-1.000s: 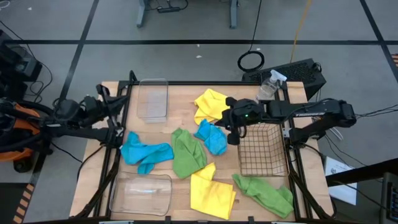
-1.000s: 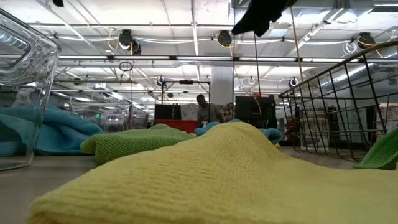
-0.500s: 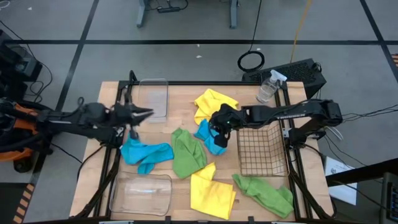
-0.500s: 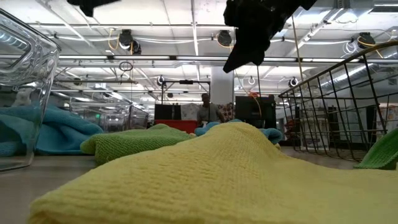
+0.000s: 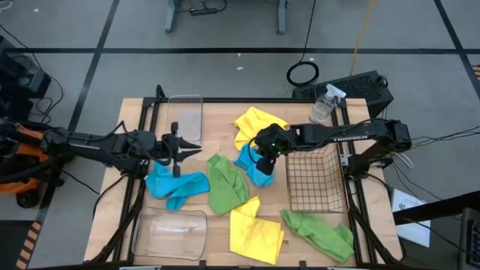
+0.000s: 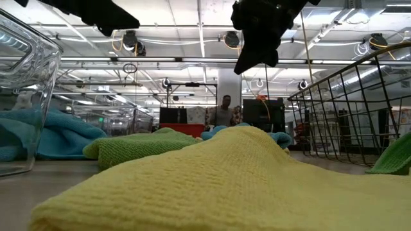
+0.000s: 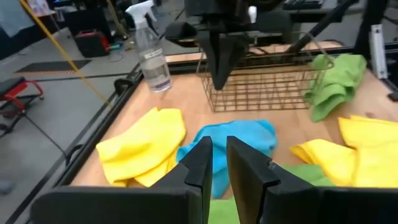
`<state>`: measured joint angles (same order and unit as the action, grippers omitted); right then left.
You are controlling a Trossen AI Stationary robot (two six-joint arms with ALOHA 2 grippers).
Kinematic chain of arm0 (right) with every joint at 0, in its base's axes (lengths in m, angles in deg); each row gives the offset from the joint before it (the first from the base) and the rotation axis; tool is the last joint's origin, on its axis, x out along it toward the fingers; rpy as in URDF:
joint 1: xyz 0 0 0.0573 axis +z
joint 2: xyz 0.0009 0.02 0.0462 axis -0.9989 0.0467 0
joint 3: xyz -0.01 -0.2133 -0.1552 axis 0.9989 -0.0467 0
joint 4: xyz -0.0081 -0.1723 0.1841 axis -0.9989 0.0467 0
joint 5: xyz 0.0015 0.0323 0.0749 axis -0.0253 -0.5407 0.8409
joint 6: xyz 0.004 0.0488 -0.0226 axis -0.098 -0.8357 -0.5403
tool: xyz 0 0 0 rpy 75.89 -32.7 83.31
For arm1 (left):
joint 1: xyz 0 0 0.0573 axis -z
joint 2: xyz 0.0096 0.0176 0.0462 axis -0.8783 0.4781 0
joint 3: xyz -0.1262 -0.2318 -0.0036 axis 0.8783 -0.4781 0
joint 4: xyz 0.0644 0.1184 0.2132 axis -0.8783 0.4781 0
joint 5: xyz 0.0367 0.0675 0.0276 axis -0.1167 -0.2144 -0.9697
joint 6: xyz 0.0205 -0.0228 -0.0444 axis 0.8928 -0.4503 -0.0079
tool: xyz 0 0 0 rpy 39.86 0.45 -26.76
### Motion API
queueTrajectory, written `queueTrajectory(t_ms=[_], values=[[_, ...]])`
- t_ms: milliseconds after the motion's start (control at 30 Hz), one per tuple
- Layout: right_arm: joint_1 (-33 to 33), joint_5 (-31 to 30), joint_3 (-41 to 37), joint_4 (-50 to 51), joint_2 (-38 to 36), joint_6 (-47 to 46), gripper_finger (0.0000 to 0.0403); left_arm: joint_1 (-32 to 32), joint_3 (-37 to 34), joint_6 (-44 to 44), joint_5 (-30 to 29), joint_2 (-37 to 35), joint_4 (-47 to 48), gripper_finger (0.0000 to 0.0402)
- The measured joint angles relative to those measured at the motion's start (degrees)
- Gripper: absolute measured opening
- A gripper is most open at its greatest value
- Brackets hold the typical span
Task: Sort microfiber towel by color & place in baskets
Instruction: Put the right blue microfiber cloth into the top transparent bin
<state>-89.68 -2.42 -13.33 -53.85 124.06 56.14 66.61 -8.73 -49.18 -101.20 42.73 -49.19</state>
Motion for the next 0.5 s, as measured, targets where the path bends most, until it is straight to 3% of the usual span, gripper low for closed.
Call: queueTrajectory(t_ms=[167,500], values=[[-0.7,-0.2,0.0,2.7,2.6,3.6,0.0055,0.1,-0.8,0.0,-0.1,1.8,-1.2,0.0056],[-0.3,-2.9,0.9,2.2,12.8,16.6,0.0233,0.1,-0.8,0.0,-0.2,3.1,-3.4,0.0056]])
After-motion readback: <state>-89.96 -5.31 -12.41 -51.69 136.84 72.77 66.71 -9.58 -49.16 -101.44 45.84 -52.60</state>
